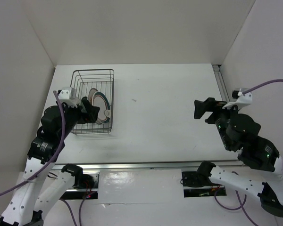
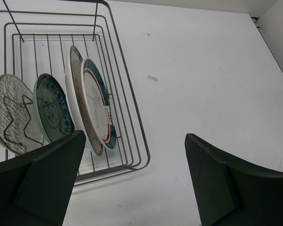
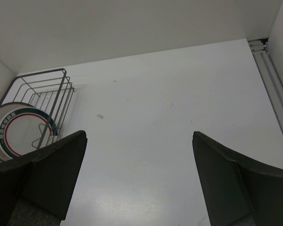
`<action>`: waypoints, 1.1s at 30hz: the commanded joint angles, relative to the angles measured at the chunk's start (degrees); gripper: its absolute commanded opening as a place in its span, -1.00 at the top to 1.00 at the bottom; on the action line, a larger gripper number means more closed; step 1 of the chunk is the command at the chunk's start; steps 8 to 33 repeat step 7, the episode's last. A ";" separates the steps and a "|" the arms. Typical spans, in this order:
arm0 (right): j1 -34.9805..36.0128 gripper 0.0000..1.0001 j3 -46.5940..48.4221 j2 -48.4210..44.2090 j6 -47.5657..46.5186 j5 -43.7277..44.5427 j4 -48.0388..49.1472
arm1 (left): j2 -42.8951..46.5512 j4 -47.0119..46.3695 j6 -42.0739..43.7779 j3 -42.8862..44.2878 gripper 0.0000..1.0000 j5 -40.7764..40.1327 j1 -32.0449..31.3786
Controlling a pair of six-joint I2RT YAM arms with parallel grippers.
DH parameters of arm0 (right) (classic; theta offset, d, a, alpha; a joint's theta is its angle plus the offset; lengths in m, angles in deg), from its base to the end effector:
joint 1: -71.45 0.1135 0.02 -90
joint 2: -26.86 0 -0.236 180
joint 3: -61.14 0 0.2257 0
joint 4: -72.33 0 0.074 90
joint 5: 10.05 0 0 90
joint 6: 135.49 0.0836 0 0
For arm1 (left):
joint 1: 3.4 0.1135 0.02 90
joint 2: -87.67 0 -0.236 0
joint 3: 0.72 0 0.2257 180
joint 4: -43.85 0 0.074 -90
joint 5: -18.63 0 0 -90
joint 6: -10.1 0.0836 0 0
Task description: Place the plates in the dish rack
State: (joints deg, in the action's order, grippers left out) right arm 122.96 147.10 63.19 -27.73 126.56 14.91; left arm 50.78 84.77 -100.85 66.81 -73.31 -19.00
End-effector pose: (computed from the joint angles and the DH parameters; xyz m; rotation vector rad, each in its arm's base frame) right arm 0.1137 0.0454 0.4075 0.1084 1.6652 0.2210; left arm 0.1746 -0.0458 0.3421 -0.1076 1.7670 -0.4350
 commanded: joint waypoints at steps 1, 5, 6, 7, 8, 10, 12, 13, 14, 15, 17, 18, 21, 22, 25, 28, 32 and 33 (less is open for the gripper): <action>0.35 -1.00 0.38 3.12 0.17 1.55 -4.75 | 0.76 -0.97 0.38 0.53 -1.00 -1.49 -0.23; 0.35 -1.00 0.38 5.49 0.17 2.08 -5.37 | 1.90 -0.97 0.38 0.53 -1.00 -1.49 -0.23; 0.35 -1.00 0.38 6.02 0.17 2.08 -4.85 | 2.43 -0.97 0.38 -0.08 -1.00 -2.02 -0.23; 0.35 -1.00 0.38 6.03 -0.35 2.08 -4.85 | 2.43 -1.58 0.38 -0.09 -1.00 -2.63 -0.23; 0.35 -1.00 0.38 6.03 -0.35 2.08 -4.85 | 2.43 -1.58 0.38 -0.09 -1.00 -2.63 -0.23; 0.35 -1.00 0.38 6.03 -0.35 2.08 -4.85 | 2.43 -1.58 0.38 -0.09 -1.00 -2.63 -0.23; 0.35 -1.00 0.38 6.03 -0.35 2.08 -4.85 | 2.43 -1.58 0.38 -0.09 -1.00 -2.63 -0.23; 0.35 -1.00 0.38 6.03 -0.35 2.08 -4.85 | 2.43 -1.58 0.38 -0.09 -1.00 -2.63 -0.23; 0.35 -1.00 0.38 6.03 -0.35 2.08 -4.85 | 2.43 -1.58 0.38 -0.09 -1.00 -2.63 -0.23; 0.35 -1.00 0.38 6.03 -0.35 2.08 -4.85 | 2.43 -1.58 0.38 -0.09 -1.00 -2.63 -0.23; 0.35 -1.00 0.38 6.03 -0.35 2.08 -4.85 | 2.43 -1.58 0.38 -0.09 -1.00 -2.63 -0.23; 0.35 -1.00 0.38 6.03 -0.35 2.08 -4.85 | 2.43 -1.58 0.38 -0.09 -1.00 -2.63 -0.23; 0.35 -1.00 0.38 6.03 -0.35 2.08 -4.85 | 2.43 -1.58 0.38 -0.09 -1.00 -2.63 -0.23; 0.35 -1.00 0.38 6.03 -0.35 2.08 -4.85 | 2.43 -1.58 0.38 -0.09 -1.00 -2.63 -0.23; 0.35 -1.00 0.38 6.03 -0.35 2.08 -4.85 | 2.43 -1.58 0.38 -0.09 -1.00 -2.63 -0.23; 0.35 -1.00 0.38 6.03 -0.35 2.08 -4.85 | 2.43 -1.58 0.38 -0.09 -1.00 -2.63 -0.23; 0.35 -1.00 0.38 6.03 -0.35 2.08 -4.85 | 2.43 -1.58 0.38 -0.09 -1.00 -2.63 -0.23; 0.35 -1.00 0.38 6.03 -0.35 2.08 -4.85 | 2.43 -1.58 0.38 -0.09 -1.00 -2.63 -0.23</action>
